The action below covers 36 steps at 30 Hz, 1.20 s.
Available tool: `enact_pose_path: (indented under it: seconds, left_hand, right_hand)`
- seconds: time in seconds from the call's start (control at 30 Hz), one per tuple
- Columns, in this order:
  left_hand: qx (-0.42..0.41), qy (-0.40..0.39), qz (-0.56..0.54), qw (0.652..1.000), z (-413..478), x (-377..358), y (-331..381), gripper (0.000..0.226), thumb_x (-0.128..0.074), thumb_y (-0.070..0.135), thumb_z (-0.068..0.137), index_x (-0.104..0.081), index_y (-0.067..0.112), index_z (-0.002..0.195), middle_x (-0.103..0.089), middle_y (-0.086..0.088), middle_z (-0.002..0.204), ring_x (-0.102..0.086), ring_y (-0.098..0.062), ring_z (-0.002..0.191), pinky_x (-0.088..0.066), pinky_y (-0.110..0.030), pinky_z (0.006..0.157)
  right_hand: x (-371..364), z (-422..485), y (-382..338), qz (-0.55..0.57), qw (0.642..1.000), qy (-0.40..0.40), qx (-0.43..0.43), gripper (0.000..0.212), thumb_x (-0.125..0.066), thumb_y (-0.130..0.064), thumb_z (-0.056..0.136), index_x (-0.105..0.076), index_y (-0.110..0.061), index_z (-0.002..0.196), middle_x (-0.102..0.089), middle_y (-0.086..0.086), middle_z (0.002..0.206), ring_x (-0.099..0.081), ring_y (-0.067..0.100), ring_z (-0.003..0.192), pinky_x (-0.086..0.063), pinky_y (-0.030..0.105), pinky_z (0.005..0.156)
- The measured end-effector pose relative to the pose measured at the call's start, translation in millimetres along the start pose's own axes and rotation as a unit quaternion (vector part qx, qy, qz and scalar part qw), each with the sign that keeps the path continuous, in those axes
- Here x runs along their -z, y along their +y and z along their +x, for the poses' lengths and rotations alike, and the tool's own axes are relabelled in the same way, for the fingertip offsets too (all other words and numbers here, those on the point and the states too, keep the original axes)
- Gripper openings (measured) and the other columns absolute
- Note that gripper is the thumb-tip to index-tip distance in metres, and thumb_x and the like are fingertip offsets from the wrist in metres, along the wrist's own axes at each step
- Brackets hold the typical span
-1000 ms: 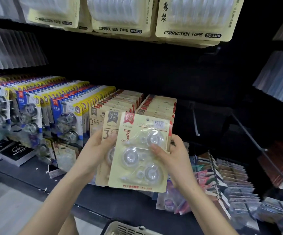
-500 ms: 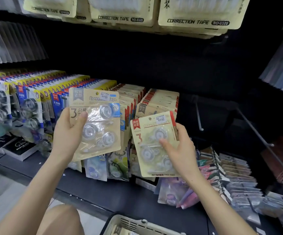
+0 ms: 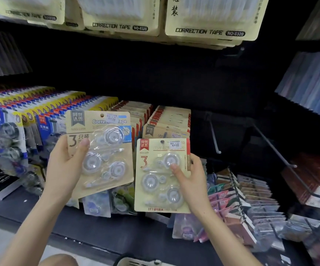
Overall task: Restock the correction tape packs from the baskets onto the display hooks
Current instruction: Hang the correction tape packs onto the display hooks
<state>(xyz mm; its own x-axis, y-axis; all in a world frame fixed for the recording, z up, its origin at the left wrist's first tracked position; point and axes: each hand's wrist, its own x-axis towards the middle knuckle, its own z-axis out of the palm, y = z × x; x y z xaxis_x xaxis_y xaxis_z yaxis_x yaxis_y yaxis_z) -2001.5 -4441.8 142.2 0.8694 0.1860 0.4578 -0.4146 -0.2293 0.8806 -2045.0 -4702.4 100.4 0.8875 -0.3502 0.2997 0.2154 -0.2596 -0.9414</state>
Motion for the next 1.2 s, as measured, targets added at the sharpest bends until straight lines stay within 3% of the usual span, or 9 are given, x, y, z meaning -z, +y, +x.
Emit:
enact_pose_path:
  seconds: [0.13, 0.3, 0.47, 0.63, 0.8, 0.87, 0.93, 1.07, 1.2]
  left_hand:
    - [-0.002, 0.004, -0.013, 1.0, -1, 2, 1, 0.001, -0.058, 0.039, 0.097, -0.058, 0.039, 0.096, -0.067, 0.004, 0.111, -0.062, -0.023, 0.109, -0.047, -0.045, 0.096]
    - [0.003, 0.003, -0.03, 1.0, -4, 8, -2, 0.019, -0.056, 0.054, 0.085, -0.061, 0.043, 0.1, -0.069, 0.007, 0.113, -0.063, -0.017, 0.109, -0.048, -0.043, 0.096]
    - [0.022, 0.017, -0.016, 0.999, -8, 2, -4, 0.015, -0.054, 0.024, 0.1, -0.059, 0.019, 0.114, -0.065, 0.012, 0.108, -0.059, 0.005, 0.094, -0.042, -0.017, 0.079]
    - [0.03, -0.017, -0.037, 0.999, -16, 0, 4, 0.01, -0.055, 0.026, 0.098, -0.061, 0.026, 0.106, -0.07, 0.012, 0.105, -0.063, -0.001, 0.101, -0.046, -0.022, 0.083]
    - [0.068, -0.145, -0.116, 0.98, -30, -2, -5, 0.055, -0.072, 0.058, 0.077, -0.062, 0.019, 0.115, -0.073, 0.001, 0.115, -0.068, -0.019, 0.108, -0.054, -0.045, 0.092]
    - [0.086, -0.207, -0.134, 0.965, -40, -13, -8, 0.081, -0.077, 0.073, 0.059, -0.062, 0.017, 0.116, -0.073, -0.001, 0.115, -0.069, -0.019, 0.107, -0.056, -0.04, 0.089]
    - [0.093, -0.252, -0.143, 0.953, -53, -29, -8, 0.077, -0.075, 0.071, 0.064, -0.061, 0.016, 0.117, -0.072, 0.003, 0.116, -0.068, -0.015, 0.109, -0.055, -0.027, 0.086]
    - [0.054, -0.269, -0.083, 0.958, -59, -48, -12, 0.039, -0.053, 0.05, 0.096, -0.059, 0.02, 0.119, -0.07, 0.015, 0.116, -0.064, -0.005, 0.111, -0.051, -0.02, 0.088]
    - [-0.067, -0.143, 0.141, 0.977, -33, -37, -21, 0.056, -0.041, 0.062, 0.086, -0.059, 0.022, 0.122, -0.064, 0.012, 0.118, -0.062, -0.011, 0.105, -0.052, -0.042, 0.091]
  right_hand:
    - [-9, 16, 12, -0.066, 0.998, -0.005, -0.011, 0.043, -0.062, -0.032, 0.095, -0.04, -0.024, 0.131, -0.058, -0.024, 0.106, -0.06, -0.012, 0.09, -0.046, 0.013, 0.074]
    - [-16, 25, 26, -0.214, 0.976, 0.015, 0.02, 0.06, -0.051, -0.045, 0.098, -0.027, -0.015, 0.145, -0.06, -0.008, 0.097, -0.06, 0.013, 0.077, -0.05, 0.029, 0.064]
    - [-19, 38, 33, -0.239, 0.97, 0.045, 0.005, 0.052, -0.054, -0.048, 0.096, -0.036, -0.016, 0.132, -0.067, -0.002, 0.1, -0.063, 0.015, 0.079, -0.055, 0.034, 0.067]
    - [-11, 21, 24, -0.363, 0.929, 0.069, -0.017, 0.06, -0.051, -0.058, 0.093, -0.039, -0.02, 0.138, -0.061, 0.0, 0.118, -0.063, 0.022, 0.097, -0.044, 0.031, 0.067]
    - [-2, -19, -12, -0.113, 0.993, 0.017, 0.018, 0.045, -0.055, -0.061, 0.082, -0.053, -0.031, 0.115, -0.066, -0.012, 0.094, -0.063, 0.002, 0.088, -0.049, 0.027, 0.079]
    - [-2, -25, -26, 0.055, 0.994, -0.086, -0.037, 0.047, -0.062, -0.053, 0.077, -0.055, -0.028, 0.115, -0.072, -0.006, 0.101, -0.067, 0.003, 0.093, -0.054, 0.027, 0.082]
    - [-2, -25, -33, 0.152, 0.977, -0.131, -0.072, 0.042, -0.069, -0.035, 0.079, -0.059, -0.02, 0.117, -0.074, -0.004, 0.109, -0.07, 0.01, 0.1, -0.057, 0.027, 0.082]
    - [3, -23, -30, 0.184, 0.978, -0.071, -0.069, 0.029, -0.07, -0.011, 0.086, -0.062, -0.014, 0.114, -0.074, -0.001, 0.108, -0.071, 0.016, 0.101, -0.057, 0.035, 0.087]
    - [15, -19, -29, 0.097, 0.995, -0.03, -0.006, 0.027, -0.071, -0.011, 0.087, -0.06, -0.017, 0.111, -0.073, -0.005, 0.105, -0.069, 0.009, 0.098, -0.056, 0.028, 0.086]
